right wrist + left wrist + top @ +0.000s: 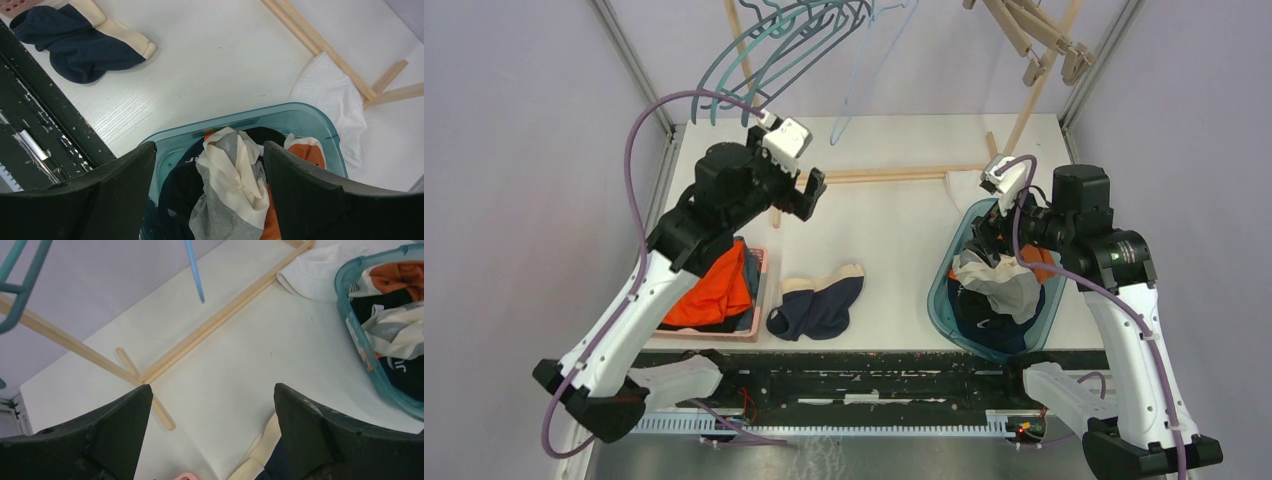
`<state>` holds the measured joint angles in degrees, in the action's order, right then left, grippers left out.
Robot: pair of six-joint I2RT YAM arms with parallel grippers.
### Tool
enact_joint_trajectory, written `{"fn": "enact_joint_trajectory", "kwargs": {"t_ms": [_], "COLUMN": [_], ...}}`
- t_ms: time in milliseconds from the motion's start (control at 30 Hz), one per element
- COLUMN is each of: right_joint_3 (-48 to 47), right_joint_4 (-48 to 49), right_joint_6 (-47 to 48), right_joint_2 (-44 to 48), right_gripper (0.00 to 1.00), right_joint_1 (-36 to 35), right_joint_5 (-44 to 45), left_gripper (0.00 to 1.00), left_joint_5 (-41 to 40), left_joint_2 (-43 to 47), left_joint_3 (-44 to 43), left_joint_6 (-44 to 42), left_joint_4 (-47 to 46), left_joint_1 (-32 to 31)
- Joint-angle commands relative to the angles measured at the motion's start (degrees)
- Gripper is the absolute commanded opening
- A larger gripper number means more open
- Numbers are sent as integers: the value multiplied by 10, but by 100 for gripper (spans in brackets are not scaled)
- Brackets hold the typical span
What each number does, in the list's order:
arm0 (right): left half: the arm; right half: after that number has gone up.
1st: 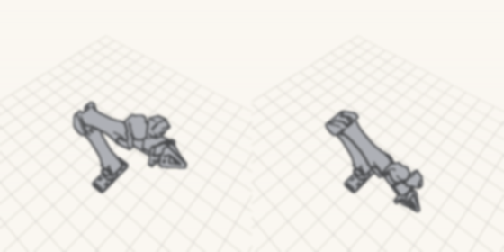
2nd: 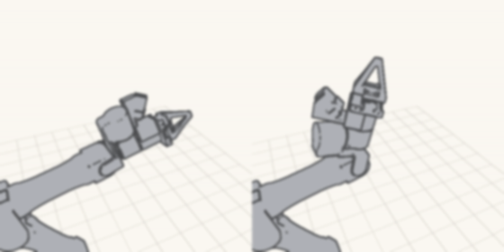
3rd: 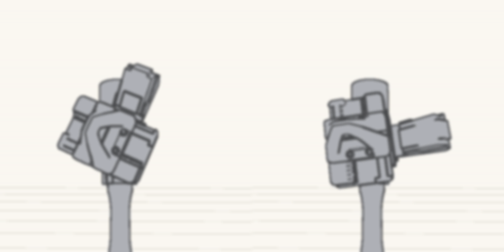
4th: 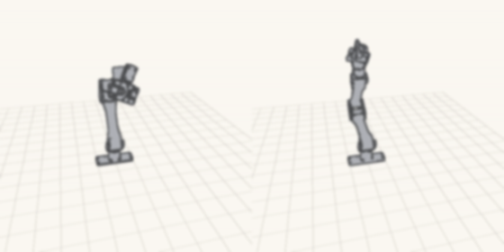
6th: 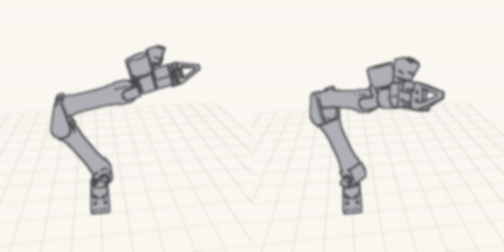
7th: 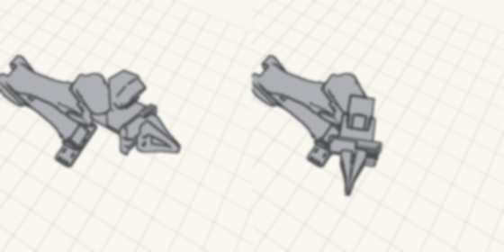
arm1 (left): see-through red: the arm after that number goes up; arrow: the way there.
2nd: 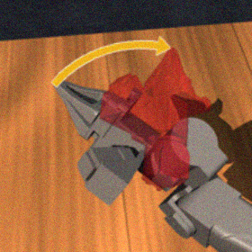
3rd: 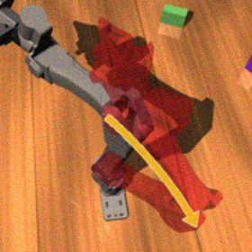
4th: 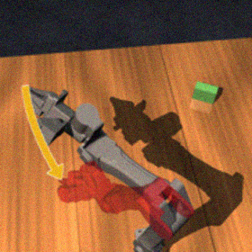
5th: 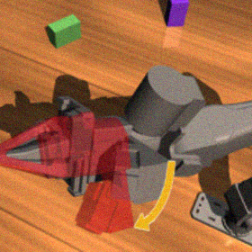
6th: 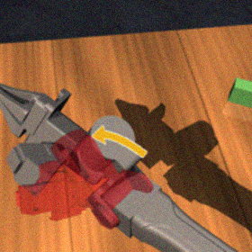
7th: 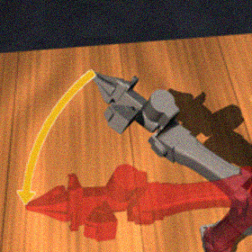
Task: Remove the underwear clipped to the hanger
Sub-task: Place the hanger at the clothesline, then pick up the underwear from the center of the board.
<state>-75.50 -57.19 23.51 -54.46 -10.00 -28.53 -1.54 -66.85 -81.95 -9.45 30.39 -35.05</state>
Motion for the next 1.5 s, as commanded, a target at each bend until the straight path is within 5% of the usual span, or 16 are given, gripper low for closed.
{"fn": "enact_joint_trajectory", "kwargs": {"t_ms": [0, 367, 700, 1033, 1200, 1467], "right_joint_3": [6, 92, 162, 176, 178, 177], "right_joint_4": [3, 47, 83, 85, 86, 86], "right_joint_6": [18, 18, 0, 3, 5, 6], "right_joint_2": [-3, 24, 30, 22, 23, 22], "right_gripper": [87, 88, 88, 88, 88, 88], "right_joint_1": [2, 2, 2, 2, 2, 2], "right_joint_5": [-44, -79, -91, -91, -90, -95], "left_gripper": [97, 99, 95, 95, 75, 17], "left_joint_5": [20, 130, 162, 148, 116, 118], "left_joint_2": [74, 171, 91, 26, -13, -4], "left_joint_3": [70, 276, 390, 465, 482, 465], "left_joint_6": [-84, -249, -317, -292, -279, -257], "left_joint_4": [-5, 87, 72, 22, -12, -4], "left_joint_1": [-1, 0, -10, -46, -72, -81]}}
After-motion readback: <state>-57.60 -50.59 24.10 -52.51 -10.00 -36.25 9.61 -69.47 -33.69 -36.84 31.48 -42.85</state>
